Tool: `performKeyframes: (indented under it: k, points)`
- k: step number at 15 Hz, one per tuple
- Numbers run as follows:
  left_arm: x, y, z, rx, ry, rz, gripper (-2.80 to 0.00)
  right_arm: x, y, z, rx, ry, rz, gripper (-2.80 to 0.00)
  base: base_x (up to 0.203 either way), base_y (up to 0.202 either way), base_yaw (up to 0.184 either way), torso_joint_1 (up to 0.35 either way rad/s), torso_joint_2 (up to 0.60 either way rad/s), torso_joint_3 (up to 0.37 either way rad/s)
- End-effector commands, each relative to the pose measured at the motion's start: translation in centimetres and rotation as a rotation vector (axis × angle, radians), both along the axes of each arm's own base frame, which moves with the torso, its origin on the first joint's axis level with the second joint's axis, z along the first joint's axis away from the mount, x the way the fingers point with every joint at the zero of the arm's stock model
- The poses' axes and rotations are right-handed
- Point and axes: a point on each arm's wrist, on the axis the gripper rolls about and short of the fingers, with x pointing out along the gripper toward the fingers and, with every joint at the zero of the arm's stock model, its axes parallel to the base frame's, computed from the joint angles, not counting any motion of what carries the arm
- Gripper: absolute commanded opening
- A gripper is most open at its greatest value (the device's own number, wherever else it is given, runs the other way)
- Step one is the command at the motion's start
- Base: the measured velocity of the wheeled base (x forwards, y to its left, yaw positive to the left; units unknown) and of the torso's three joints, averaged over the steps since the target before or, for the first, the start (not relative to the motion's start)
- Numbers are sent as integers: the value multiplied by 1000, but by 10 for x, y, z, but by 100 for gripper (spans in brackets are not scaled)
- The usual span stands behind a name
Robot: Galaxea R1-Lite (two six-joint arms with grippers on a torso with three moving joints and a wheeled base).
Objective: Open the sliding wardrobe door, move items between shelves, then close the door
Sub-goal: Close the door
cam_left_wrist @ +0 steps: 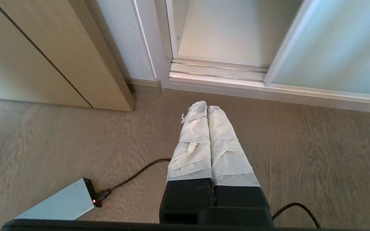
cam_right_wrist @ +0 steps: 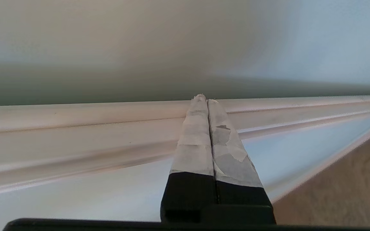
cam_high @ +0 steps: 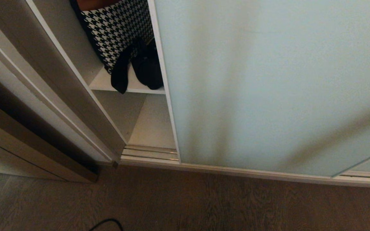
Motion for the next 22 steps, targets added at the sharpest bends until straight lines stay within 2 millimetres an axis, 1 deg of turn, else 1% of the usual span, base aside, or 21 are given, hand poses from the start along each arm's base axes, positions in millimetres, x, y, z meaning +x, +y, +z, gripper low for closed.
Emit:
performKeyframes:
  k: [1, 3, 6, 8, 9, 10, 12, 13, 14, 15, 16, 18, 20, 22]
  points:
    - [0, 0, 0, 0, 1, 1, -280, -4, 23, 15, -24, -11, 30, -280, 0, 0, 0, 0, 0, 0]
    - [0, 0, 0, 0, 1, 1, -280, -8, 44, 21, -45, -9, 52, -280, 0, 0, 0, 0, 0, 0]
    - [0, 0, 0, 0, 1, 1, -280, -19, 79, 35, -70, -17, 82, -280, 0, 0, 0, 0, 0, 0]
    - [0, 0, 0, 0, 1, 1, -280, -26, 91, 44, -92, -31, 83, -280, 0, 0, 0, 0, 0, 0]
    - [0, 0, 0, 0, 1, 1, -280, -29, 90, 47, -103, -37, 74, -280, 0, 0, 0, 0, 0, 0]
    - [0, 0, 0, 0, 1, -1, -280, -35, 84, 48, -115, -43, 45, -280, 0, 0, 0, 0, 0, 0]
    - [0, 0, 0, 0, 1, 1, -280, -58, 61, 53, -173, -75, -50, -280, 0, 0, 0, 0, 0, 0]
    - [0, 0, 0, 0, 1, 1, -280, -69, 54, 58, -234, -103, -90, -280, 0, 0, 0, 0, 0, 0]
    - [0, 0, 0, 0, 1, 1, -280, -80, 52, 66, -313, -139, -124, -280, 0, 0, 0, 0, 0, 0]
    - [0, 0, 0, 0, 1, -1, -280, -88, 55, 74, -397, -179, -145, -280, 0, 0, 0, 0, 0, 0]
    - [0, 0, 0, 0, 1, 1, -280, -95, 62, 79, -462, -209, -157, -280, 0, 0, 0, 0, 0, 0]
    - [0, 0, 0, 0, 1, 1, -280, -109, 84, 98, -594, -271, -173, -280, 0, 0, 0, 0, 0, 0]
    - [0, 0, 0, 0, 1, 1, -280, -120, 103, 115, -655, -295, -181, -280, 0, 0, 0, 0, 0, 0]
    - [0, 0, 0, 0, 1, -1, -280, -134, 128, 135, -685, -316, -191, -280, 0, 0, 0, 0, 0, 0]
